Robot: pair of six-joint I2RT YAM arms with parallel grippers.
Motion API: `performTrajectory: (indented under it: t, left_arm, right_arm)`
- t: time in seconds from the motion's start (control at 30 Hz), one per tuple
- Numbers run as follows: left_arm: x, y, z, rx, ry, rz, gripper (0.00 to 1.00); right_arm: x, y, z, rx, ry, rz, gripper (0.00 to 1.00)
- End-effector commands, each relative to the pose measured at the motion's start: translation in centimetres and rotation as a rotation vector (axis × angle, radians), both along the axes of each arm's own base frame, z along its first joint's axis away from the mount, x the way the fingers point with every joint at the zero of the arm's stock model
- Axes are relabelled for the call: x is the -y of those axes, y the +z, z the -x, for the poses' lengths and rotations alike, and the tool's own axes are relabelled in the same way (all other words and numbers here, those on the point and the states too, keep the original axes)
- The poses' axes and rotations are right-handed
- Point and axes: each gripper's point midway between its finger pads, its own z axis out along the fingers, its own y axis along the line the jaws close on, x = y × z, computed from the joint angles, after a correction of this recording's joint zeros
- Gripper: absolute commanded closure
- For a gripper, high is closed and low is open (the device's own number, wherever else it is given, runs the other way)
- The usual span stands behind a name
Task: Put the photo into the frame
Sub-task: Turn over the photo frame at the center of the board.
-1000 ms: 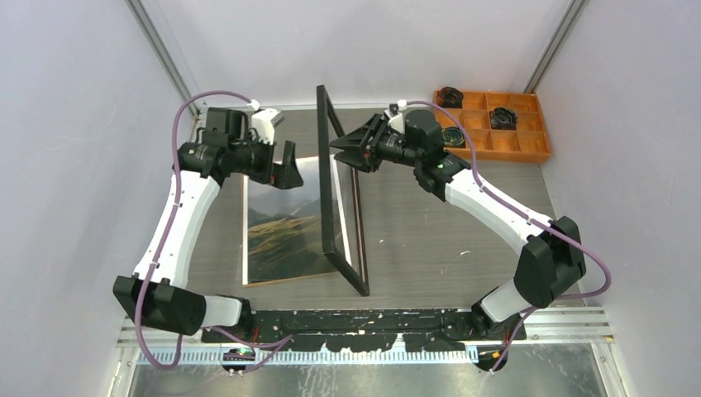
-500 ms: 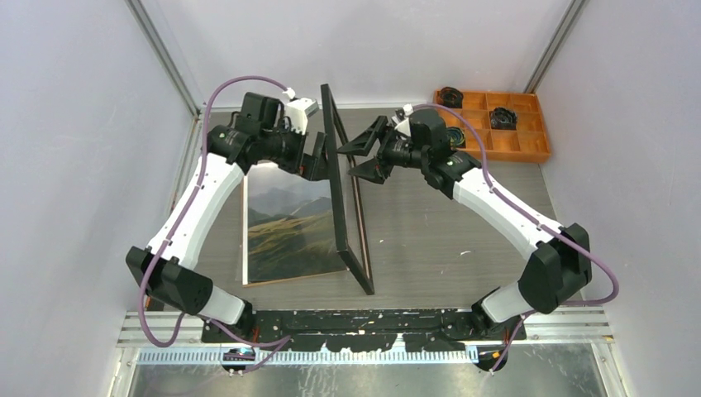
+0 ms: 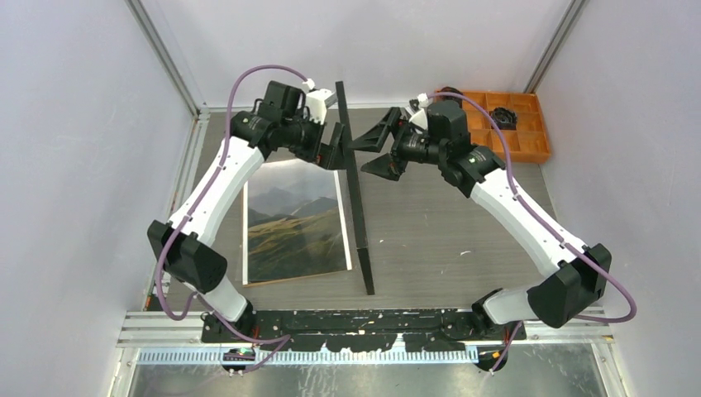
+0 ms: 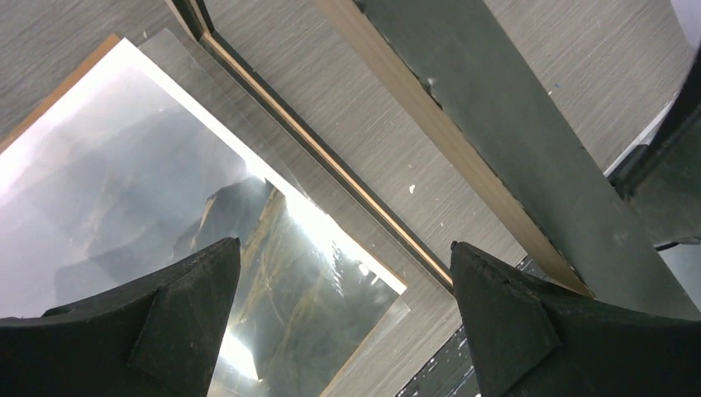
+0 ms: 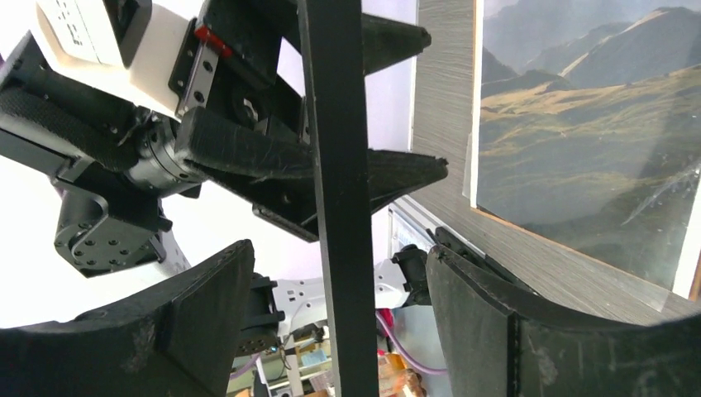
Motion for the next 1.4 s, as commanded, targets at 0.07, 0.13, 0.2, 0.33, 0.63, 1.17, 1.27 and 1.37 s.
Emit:
performTrajectory:
  t: [0.07, 0.13, 0.2, 0.33, 0.63, 1.17, 1.27, 1.37]
  left_arm:
    - [2.1, 1.9, -1.6, 0.061, -0.015, 0.014, 0.0]
    - [2.7, 1.8, -2.2, 0.065, -0.012, -0.001, 0.0]
    - [3.3, 1.7, -2.4, 0.064, -0.021, -0.009, 0.0]
    - [3.7, 1.2, -3.0, 0.06, -0.017, -0.026, 0.0]
    - [1.6, -1.2, -2.4, 0.051, 0.002, -0.13, 0.0]
    - [-5.0, -11.7, -0.5, -0.026, -0.047, -0.446, 0.0]
    - [-6.2, -12.2, -0.3, -0.053, -0.042, -0.461, 0.0]
    - [-7.5, -12.2, -0.5, -0.063, -0.017, -0.461, 0.0]
  right_arm:
    - [1.2, 0.9, 1.7, 0.056, 0.072, 0.124, 0.12]
    - [1.8, 0.6, 2.0, 0.077, 0.074, 0.176, 0.11]
    - [2.5, 0.3, 2.3, 0.089, 0.076, 0.23, 0.12]
    - [4.5, -1.0, 2.5, 0.101, 0.041, 0.367, 0.21]
    - [9.1, -2.4, 2.5, 0.162, -0.054, 0.612, 0.51]
    - [14.9, -8.4, 2.8, 0.1, -0.134, 0.936, 0.67]
    - [15.1, -10.0, 2.8, 0.063, -0.143, 0.948, 0.71]
    - [14.9, -10.7, 2.7, 0.056, -0.159, 0.933, 0.72]
